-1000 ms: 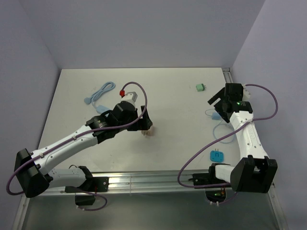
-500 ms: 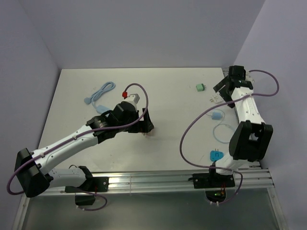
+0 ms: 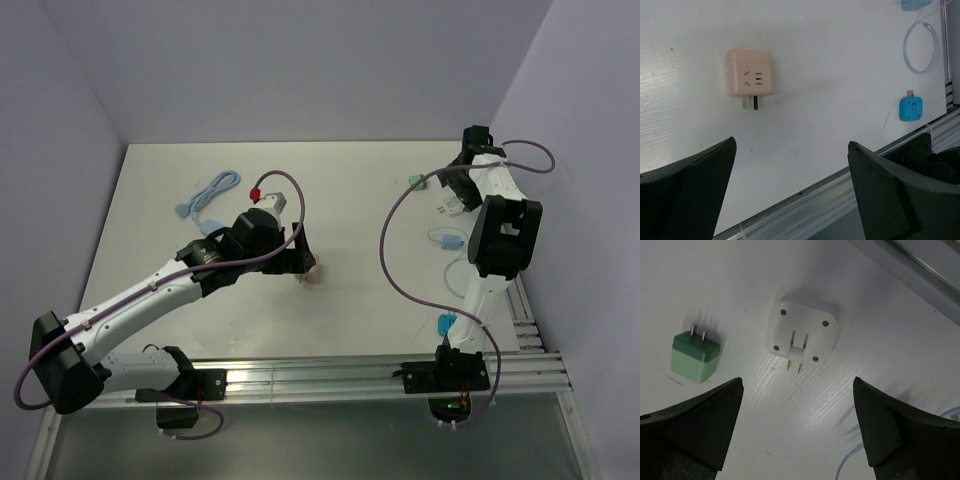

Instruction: Insert the plug

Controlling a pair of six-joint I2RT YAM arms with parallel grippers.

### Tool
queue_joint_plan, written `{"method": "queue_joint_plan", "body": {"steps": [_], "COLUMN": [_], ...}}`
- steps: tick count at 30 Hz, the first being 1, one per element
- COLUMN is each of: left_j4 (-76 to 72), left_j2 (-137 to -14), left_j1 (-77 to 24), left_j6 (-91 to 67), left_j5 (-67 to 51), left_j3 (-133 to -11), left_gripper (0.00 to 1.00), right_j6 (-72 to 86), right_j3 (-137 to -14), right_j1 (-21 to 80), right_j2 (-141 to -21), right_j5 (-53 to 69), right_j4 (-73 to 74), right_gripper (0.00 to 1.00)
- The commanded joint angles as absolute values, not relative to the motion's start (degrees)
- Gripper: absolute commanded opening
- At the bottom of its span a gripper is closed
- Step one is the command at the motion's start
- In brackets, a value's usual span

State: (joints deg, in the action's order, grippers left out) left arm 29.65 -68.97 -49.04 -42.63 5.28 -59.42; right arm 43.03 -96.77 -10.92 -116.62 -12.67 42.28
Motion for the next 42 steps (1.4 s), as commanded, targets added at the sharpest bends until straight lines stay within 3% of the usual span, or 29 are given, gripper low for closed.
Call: {"method": "queue_joint_plan", "body": {"steps": [1,6,19,30,32,36,42], "left_j4": [30.0,30.1,30.0,30.2,30.2,30.1,30.1], "left_j2": [-67.2,-67.1,-68.4,-68.8,-68.8,-68.9,-69.2], "left_j1": [-47.5,-46.2,-45.4,-45.3,-45.2,-45.2,-45.2], "left_j6": [-41.0,-40.7,-40.1,-39.4,-39.3,-39.2,-38.8], "left_j5": [5.6,5.2,5.1,5.1,5.2,5.0,5.1], "left_j3": [-60.6,-60.7,-60.9,-61.5,-61.5,-61.5,-61.2], "left_gripper": [0.98,0.98,0.98,0.99,0.99,0.99,0.99], "right_j6": [44.2,45.7,46.9,48.6,48.7,48.3,47.3], "right_j3": [-102.6,-108.8,-104.5,-113.3,-114.4,-114.9,-112.5], "right_j1": [-11.4,-11.5,-11.6,-11.6,-11.6,-11.6,-11.1], "right_j2": [-118.6,-124.1,-127.0,-131.9,-132.7,-133.8,-133.9], "right_j5": [-14.6,-14.9,-15.6,-16.0,-16.0,-15.6,-14.3], "right_j4": [43.5,46.8,45.3,50.3,50.8,51.9,50.5], "right_gripper": [0.97,0.97,0.97,0.95,0.91,0.73,0.72]}}
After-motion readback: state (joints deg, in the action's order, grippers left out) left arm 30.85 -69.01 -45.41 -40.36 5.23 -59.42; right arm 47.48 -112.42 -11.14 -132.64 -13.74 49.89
